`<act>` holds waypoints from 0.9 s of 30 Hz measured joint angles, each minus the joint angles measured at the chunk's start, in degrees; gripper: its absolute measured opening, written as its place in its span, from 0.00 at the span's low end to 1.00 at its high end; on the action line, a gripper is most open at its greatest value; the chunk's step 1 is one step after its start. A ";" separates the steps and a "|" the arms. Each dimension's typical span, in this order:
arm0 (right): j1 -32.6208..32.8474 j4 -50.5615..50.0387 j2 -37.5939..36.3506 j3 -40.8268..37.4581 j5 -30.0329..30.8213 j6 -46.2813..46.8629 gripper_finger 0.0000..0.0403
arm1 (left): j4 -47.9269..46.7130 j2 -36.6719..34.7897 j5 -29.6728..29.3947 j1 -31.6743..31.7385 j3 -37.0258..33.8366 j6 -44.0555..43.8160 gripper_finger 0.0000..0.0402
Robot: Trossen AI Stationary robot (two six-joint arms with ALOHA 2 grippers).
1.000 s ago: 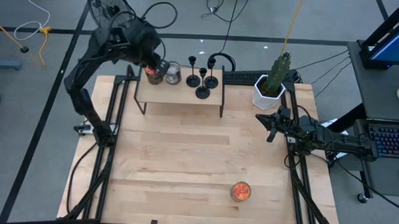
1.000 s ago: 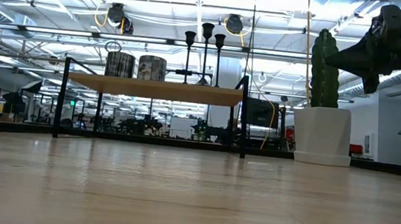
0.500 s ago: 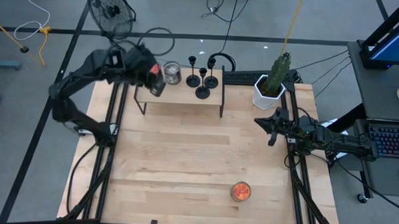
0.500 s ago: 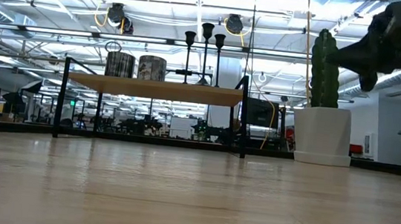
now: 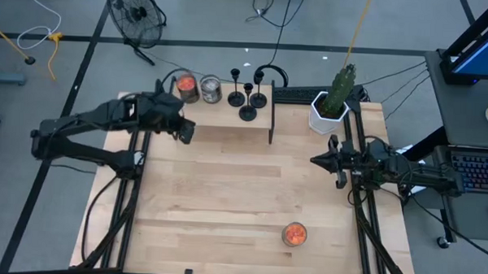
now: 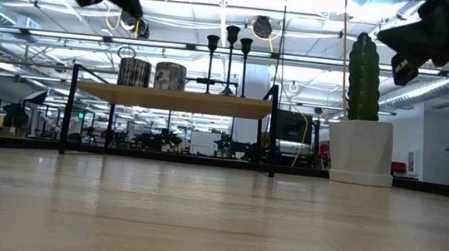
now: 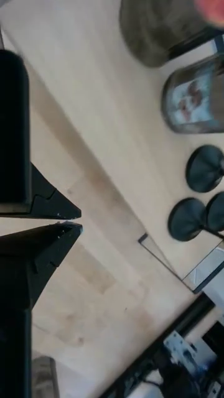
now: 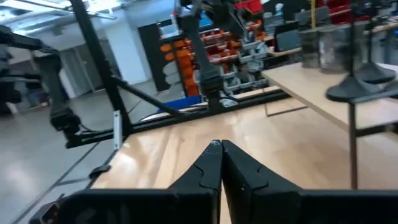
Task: Pick & Place candle stick holders
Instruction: Put the orange scented candle on the shelf
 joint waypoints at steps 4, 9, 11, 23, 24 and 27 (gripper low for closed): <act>0.07 -0.34 2.93 2.32 -3.75 -0.01 0.00 | 6.06 -5.40 -0.02 -1.89 -8.35 -0.85 0.06; 1.68 -4.29 8.36 7.31 -5.20 -1.50 0.00 | 12.78 -11.89 -0.27 -3.91 -17.16 -0.81 0.06; 2.97 -7.17 10.74 9.98 -5.12 -2.63 0.00 | 14.58 -14.14 -1.48 -4.75 -20.06 -0.90 0.06; 14.77 -27.89 26.06 27.81 5.92 -4.46 0.00 | 17.03 -23.41 -8.11 -12.04 -27.90 -0.59 0.06; 15.98 -28.35 27.18 28.87 7.00 -3.99 0.00 | 17.05 -24.05 -8.66 -12.67 -28.34 -0.62 0.06; 19.54 -29.29 30.76 31.64 9.37 -2.41 0.00 | 16.98 -25.98 -9.81 -14.52 -29.90 -0.83 0.06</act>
